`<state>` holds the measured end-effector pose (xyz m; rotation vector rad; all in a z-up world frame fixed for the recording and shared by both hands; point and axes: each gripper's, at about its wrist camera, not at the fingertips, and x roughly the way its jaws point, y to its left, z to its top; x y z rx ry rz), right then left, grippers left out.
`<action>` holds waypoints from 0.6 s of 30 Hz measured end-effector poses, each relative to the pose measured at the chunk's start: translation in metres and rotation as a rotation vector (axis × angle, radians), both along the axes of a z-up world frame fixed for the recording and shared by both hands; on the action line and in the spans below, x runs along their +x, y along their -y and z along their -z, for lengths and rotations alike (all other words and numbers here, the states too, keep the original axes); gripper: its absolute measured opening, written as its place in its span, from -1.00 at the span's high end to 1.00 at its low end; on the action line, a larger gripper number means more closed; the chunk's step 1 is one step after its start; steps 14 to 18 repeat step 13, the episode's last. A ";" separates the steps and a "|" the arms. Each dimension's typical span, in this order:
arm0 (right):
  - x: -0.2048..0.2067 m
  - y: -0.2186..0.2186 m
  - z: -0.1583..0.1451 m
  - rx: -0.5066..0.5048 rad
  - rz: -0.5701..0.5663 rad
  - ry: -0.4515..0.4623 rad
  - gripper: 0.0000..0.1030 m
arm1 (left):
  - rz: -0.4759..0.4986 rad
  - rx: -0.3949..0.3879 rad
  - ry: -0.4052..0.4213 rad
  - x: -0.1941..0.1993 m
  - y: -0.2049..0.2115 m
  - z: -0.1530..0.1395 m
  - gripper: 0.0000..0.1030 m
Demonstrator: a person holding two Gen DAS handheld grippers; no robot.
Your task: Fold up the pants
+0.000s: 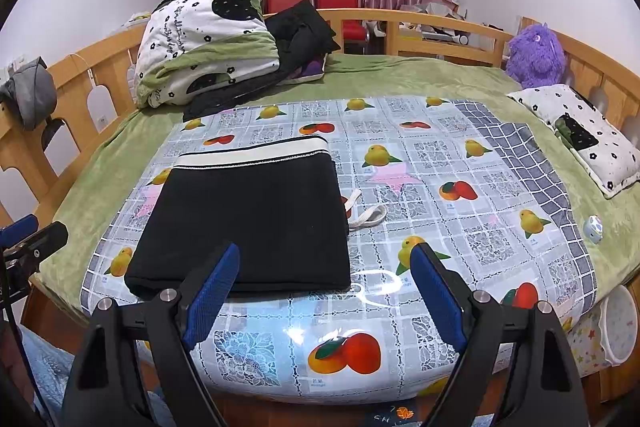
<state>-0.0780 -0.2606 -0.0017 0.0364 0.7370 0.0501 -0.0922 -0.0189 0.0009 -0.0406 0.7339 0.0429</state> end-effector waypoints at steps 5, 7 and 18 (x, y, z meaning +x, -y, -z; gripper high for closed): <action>0.000 -0.001 0.000 0.001 0.000 -0.002 -0.67 | 0.002 0.000 0.003 0.000 0.000 -0.001 -0.72; 0.000 -0.001 0.000 0.001 0.000 -0.003 -0.67 | 0.001 -0.003 0.001 0.000 0.000 -0.001 -0.72; -0.001 -0.001 0.001 0.002 -0.001 -0.004 -0.67 | 0.006 -0.005 0.010 -0.002 0.002 -0.002 -0.73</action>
